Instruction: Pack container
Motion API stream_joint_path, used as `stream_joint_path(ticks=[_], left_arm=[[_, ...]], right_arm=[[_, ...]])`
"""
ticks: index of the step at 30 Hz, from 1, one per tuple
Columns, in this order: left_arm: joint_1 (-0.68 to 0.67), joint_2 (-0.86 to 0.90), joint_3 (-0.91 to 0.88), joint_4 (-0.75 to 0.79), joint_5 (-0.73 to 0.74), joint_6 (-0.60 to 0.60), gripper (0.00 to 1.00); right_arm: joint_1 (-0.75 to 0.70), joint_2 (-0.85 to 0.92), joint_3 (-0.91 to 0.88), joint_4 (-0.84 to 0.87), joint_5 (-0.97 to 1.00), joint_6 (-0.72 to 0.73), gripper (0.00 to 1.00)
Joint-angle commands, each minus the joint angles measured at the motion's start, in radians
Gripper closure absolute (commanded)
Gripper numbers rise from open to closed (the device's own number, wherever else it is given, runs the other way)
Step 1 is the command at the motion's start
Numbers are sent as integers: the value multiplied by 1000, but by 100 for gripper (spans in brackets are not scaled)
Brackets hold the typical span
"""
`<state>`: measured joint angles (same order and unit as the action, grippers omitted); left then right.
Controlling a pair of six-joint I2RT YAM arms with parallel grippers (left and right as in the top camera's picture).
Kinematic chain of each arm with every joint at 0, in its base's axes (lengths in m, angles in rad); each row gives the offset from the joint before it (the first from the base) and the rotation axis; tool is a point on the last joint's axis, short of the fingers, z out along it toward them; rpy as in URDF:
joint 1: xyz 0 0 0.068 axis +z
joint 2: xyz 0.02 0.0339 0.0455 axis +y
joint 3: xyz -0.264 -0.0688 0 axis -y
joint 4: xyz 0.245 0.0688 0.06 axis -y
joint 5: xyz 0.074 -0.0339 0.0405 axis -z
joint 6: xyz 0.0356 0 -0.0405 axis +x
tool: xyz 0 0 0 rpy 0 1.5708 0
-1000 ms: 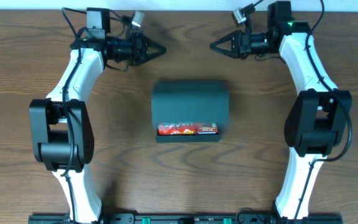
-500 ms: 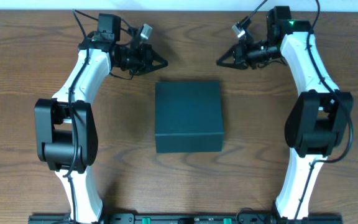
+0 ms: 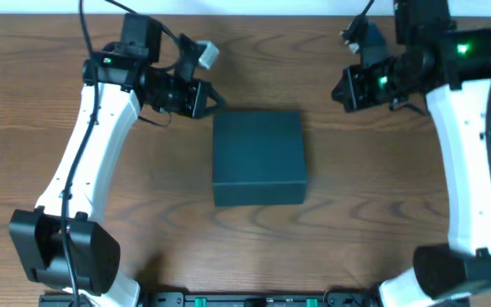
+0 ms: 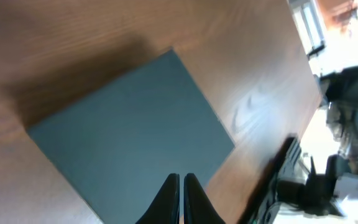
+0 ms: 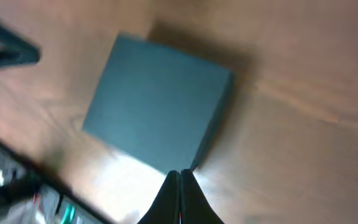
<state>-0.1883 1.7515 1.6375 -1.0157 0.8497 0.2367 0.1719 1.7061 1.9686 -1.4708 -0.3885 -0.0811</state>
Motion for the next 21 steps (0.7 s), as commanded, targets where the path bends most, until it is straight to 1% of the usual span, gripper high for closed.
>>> stream_joint_path(ticks=[1,4,8,13,16,18,21], left_arm=[[-34,24,-3,-26,-13,146,94],[-43,41,-43,-9,1,154,94],[-45,67,-143,71,82,160,94],[-81,79,-202,140,93,148,94],[-122,80,-211,201,55,106,94],[-145,85,-211,224,23,90,94],[-171,100,-211,245,15,66,94]], right_arm=[[60,-76,-150,26,55,51,99],[103,-198,-348,122,69,127,99],[145,-370,-607,295,67,216,98],[192,-533,-874,464,66,315,98],[227,-596,-1045,552,25,372,98],[244,-609,-1120,599,-24,374,98],[266,-610,-1203,653,-35,425,98]])
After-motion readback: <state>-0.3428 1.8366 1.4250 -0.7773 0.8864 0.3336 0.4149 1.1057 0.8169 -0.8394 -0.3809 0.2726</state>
